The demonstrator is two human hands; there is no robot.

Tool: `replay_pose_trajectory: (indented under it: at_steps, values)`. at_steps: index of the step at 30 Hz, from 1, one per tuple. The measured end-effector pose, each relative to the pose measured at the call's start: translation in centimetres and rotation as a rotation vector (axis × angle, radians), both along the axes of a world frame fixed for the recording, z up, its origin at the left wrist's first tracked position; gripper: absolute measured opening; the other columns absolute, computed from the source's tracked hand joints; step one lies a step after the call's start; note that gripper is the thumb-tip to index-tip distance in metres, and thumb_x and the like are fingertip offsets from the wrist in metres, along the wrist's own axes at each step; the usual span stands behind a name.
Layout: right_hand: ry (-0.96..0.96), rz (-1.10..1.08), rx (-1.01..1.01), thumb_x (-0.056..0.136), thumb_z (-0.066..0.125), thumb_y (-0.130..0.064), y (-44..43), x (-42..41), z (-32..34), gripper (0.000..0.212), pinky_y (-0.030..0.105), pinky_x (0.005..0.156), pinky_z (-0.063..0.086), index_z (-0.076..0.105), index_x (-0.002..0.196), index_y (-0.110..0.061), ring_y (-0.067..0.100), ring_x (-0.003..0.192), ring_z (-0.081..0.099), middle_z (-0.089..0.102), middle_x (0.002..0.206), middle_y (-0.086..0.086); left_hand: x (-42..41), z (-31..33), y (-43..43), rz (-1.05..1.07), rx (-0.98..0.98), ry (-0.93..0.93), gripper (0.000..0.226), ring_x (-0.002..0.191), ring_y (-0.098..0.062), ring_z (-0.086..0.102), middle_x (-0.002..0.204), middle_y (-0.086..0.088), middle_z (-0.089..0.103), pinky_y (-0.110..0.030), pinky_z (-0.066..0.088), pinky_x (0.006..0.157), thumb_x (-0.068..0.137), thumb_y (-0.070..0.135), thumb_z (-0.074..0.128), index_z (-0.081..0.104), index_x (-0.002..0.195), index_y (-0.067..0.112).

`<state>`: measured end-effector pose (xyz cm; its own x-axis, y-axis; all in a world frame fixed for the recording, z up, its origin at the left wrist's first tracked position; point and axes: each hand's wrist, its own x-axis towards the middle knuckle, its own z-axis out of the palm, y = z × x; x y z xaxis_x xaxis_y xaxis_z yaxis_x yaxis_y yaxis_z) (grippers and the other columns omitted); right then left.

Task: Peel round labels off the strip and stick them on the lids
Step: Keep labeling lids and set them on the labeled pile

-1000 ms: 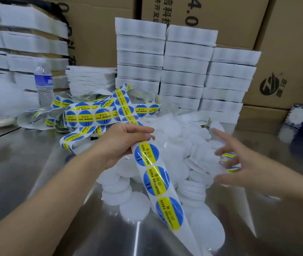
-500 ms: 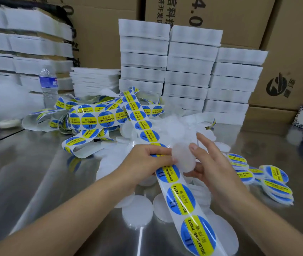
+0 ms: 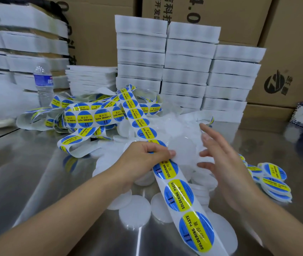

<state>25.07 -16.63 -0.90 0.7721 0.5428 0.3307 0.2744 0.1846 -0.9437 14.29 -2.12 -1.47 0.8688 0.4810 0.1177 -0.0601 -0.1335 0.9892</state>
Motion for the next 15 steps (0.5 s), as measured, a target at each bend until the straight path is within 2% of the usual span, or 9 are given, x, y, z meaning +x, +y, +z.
replay_pose_trajectory:
  at_steps: [2, 4, 6, 10, 15]
  values:
    - [-0.015, -0.077, 0.075, 0.09, 0.055, -0.037, -0.1, 0.2, 0.2, 0.018, 0.023, 0.068, 0.046, 0.068, 0.096, -0.047, -0.003, 0.081, 0.056, 0.056, 0.113, -0.011, 0.0, -0.1, 0.2, -0.001, -0.029, 0.01, 0.01, 0.077, -0.012, 0.07, 0.082, 0.0, 0.076, -0.026, 0.053, 0.079, 0.073, 0.034, 0.074, 0.077, 0.07, 0.025]
    - [-0.001, -0.115, 0.158, 0.088, 0.057, -0.033, -0.3, 0.3, 0.5, 0.017, 0.024, 0.069, 0.046, 0.073, 0.089, -0.04, -0.006, 0.08, 0.056, 0.061, 0.106, -0.014, 0.1, -0.1, 0.3, -0.002, -0.061, 0.018, 0.01, 0.078, -0.012, 0.071, 0.085, -0.002, 0.076, -0.027, 0.054, 0.08, 0.076, 0.031, 0.073, 0.077, 0.071, 0.024]
    - [0.006, -0.112, 0.204, 0.083, 0.053, -0.034, -0.5, 0.1, 0.8, 0.022, 0.024, 0.067, 0.046, 0.074, 0.091, -0.031, -0.002, 0.081, 0.057, 0.067, 0.098, -0.013, 0.0, -0.1, 0.3, -0.003, -0.092, 0.021, 0.012, 0.076, -0.011, 0.071, 0.084, -0.003, 0.076, -0.025, 0.054, 0.077, 0.078, 0.029, 0.071, 0.077, 0.07, 0.023]
    - [0.013, -0.049, 0.221, 0.093, 0.043, -0.022, -1.0, -0.1, 0.9, 0.027, 0.028, 0.068, 0.042, 0.07, 0.1, -0.021, 0.011, 0.087, 0.054, 0.067, 0.101, 0.002, -0.1, 0.0, 0.4, 0.007, -0.118, 0.032, 0.014, 0.073, -0.011, 0.071, 0.083, -0.002, 0.076, -0.021, 0.055, 0.072, 0.082, 0.025, 0.07, 0.077, 0.07, 0.02]
    - [0.079, 0.116, 0.203, 0.088, 0.042, -0.026, -0.9, -0.7, 0.7, 0.031, 0.028, 0.062, 0.04, 0.069, 0.098, -0.015, 0.015, 0.082, 0.052, 0.065, 0.095, 0.005, -0.2, 0.2, 0.3, -0.009, -0.143, 0.048, 0.01, 0.074, -0.012, 0.071, 0.085, -0.003, 0.076, -0.02, 0.056, 0.069, 0.082, 0.024, 0.07, 0.076, 0.076, 0.018]
